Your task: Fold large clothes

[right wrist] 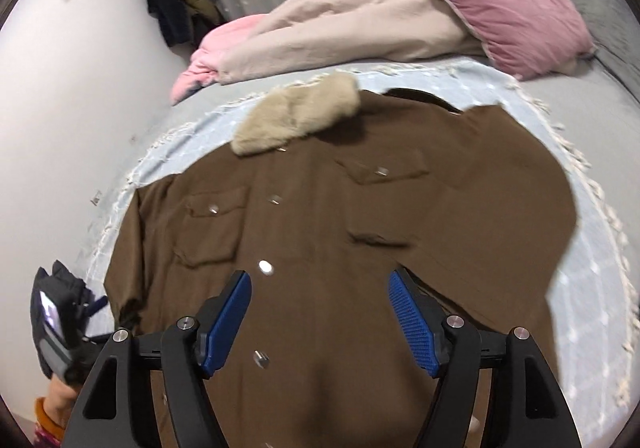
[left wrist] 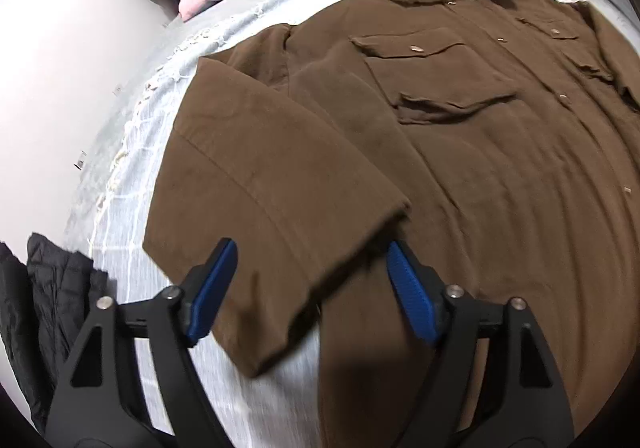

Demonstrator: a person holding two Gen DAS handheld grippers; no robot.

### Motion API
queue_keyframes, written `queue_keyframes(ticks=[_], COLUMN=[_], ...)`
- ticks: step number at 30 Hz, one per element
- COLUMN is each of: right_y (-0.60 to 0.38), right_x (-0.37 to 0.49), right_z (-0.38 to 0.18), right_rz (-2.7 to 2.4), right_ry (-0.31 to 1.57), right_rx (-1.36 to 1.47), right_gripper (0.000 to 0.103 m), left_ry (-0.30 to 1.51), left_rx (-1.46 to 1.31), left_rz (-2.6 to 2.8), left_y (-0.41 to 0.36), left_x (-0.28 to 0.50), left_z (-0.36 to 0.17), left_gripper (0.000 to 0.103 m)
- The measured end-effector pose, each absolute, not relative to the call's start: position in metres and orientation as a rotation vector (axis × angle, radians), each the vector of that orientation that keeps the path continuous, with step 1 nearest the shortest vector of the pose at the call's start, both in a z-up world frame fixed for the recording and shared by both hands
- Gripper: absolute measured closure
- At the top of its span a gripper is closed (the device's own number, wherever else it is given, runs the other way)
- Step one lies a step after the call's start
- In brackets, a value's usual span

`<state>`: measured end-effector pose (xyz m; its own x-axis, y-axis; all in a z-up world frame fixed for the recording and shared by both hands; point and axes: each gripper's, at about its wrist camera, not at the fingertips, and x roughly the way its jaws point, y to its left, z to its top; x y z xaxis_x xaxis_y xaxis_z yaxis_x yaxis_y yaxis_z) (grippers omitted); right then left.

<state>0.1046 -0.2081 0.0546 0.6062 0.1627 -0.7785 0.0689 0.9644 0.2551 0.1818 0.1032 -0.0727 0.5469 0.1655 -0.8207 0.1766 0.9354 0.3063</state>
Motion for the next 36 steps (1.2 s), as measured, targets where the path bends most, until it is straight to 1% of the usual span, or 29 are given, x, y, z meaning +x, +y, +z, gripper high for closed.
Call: queue_keyframes(ticks=[1,2,3,4,7,11,15,19,22,28,29,30,33,34,36], right_y=[-0.204,-0.199,-0.198,-0.196,-0.196,-0.198,-0.201,-0.204,-0.211,-0.225,-0.227,-0.229,-0.246,-0.254,-0.272], right_x=[0.108,0.112,0.115,0.119,0.128,0.131,0.133,0.133,0.132,0.129,0.127,0.126,0.117,0.113,0.106], right_z=[0.05,0.042,0.031,0.019,-0.001,-0.005,-0.01,-0.013,-0.015,-0.013,-0.012,-0.01,-0.001,0.004,0.014], right_rz=[0.061,0.072,0.081,0.079,0.032,0.02,0.008,0.0,-0.019,-0.055,-0.058,-0.063,-0.108,-0.124,-0.158], right_ry=[0.908,0.892,0.888,0.914,1.014,1.002,1.013,1.019,1.024,1.013,1.007,1.001,0.988,0.979,0.957], right_rx=[0.267,0.261,0.257,0.25,0.221,0.213,0.214,0.221,0.233,0.258,0.26,0.259,0.258,0.261,0.275], right_gripper=[0.03,0.03,0.029,0.029,0.03,0.029,0.029,0.029,0.029,0.029,0.029,0.029,0.029,0.029,0.029], left_ry=[0.998,0.992,0.972,0.942,0.835,0.763,0.72,0.751,0.778,0.814,0.83,0.852,0.89,0.887,0.867], left_rx=[0.365,0.34,0.323,0.332,0.344,0.376,0.353,0.298,0.343,0.498,0.504,0.508,0.492,0.478,0.409], left_rz=[-0.02,-0.036,-0.03,0.003,0.067,0.213,0.424,0.555,0.662,0.755,0.773,0.803,0.901,0.904,0.857], left_y=[0.105,0.107,0.111,0.117,0.14,0.185,0.252,0.313,0.346,0.356,0.355,0.356,0.365,0.365,0.362], left_x=[0.184,0.184,0.184,0.183,0.181,0.195,0.222,0.243,0.261,0.305,0.309,0.313,0.314,0.315,0.305], left_z=[-0.072,-0.068,-0.061,-0.05,-0.016,0.028,0.064,0.068,0.054,0.021,0.017,0.013,0.012,0.015,0.028], left_gripper=[0.036,0.054,0.084,0.089,0.091,0.092,0.092,0.092,0.092,0.091,0.089,0.082,0.074,0.069,0.035])
